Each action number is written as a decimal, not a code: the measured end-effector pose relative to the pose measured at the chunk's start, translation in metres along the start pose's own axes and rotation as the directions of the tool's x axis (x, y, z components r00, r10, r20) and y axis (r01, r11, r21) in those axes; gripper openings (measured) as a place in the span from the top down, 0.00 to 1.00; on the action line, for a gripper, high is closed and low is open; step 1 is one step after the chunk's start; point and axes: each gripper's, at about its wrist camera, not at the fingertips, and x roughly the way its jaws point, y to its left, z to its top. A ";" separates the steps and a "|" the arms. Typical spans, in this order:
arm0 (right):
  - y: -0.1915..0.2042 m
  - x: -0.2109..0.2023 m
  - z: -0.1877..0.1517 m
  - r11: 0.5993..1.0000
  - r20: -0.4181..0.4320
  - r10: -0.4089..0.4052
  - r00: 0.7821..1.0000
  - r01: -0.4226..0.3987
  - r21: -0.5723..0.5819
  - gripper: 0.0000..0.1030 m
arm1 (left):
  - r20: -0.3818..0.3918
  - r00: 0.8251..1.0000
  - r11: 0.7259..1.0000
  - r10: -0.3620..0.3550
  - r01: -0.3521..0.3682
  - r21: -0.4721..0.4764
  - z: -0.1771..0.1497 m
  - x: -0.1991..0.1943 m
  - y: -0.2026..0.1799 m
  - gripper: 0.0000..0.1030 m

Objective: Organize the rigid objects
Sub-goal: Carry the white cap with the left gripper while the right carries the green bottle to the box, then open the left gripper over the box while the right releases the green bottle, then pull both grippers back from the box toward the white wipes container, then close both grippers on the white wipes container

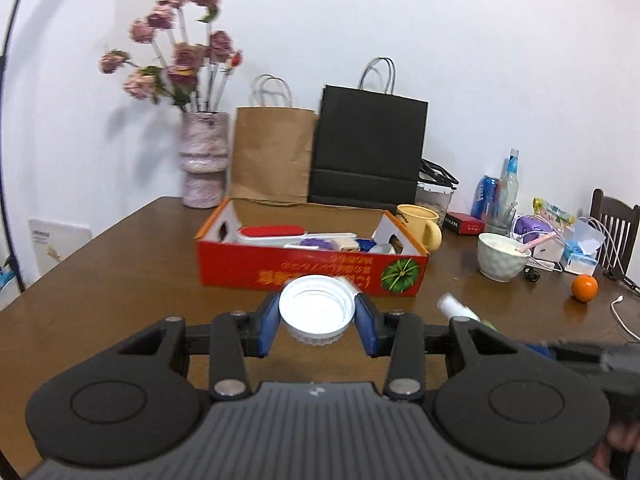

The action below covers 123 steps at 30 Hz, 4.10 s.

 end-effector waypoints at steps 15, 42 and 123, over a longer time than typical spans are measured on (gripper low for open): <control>0.071 -0.040 -0.022 0.999 0.011 -0.030 0.999 0.031 -0.038 0.71 | 0.000 0.999 0.997 -0.045 0.045 -0.063 -0.022 -0.047 0.052 0.61; -0.028 0.256 0.191 0.942 -0.214 0.088 0.973 -0.151 -0.301 0.71 | -0.200 0.979 0.999 -0.043 0.040 -0.019 0.126 0.272 0.100 0.61; 0.076 -0.103 -0.048 0.952 0.207 -0.283 0.936 0.301 -0.057 0.06 | 0.094 0.995 0.998 0.029 -0.034 0.047 -0.054 -0.101 0.039 0.05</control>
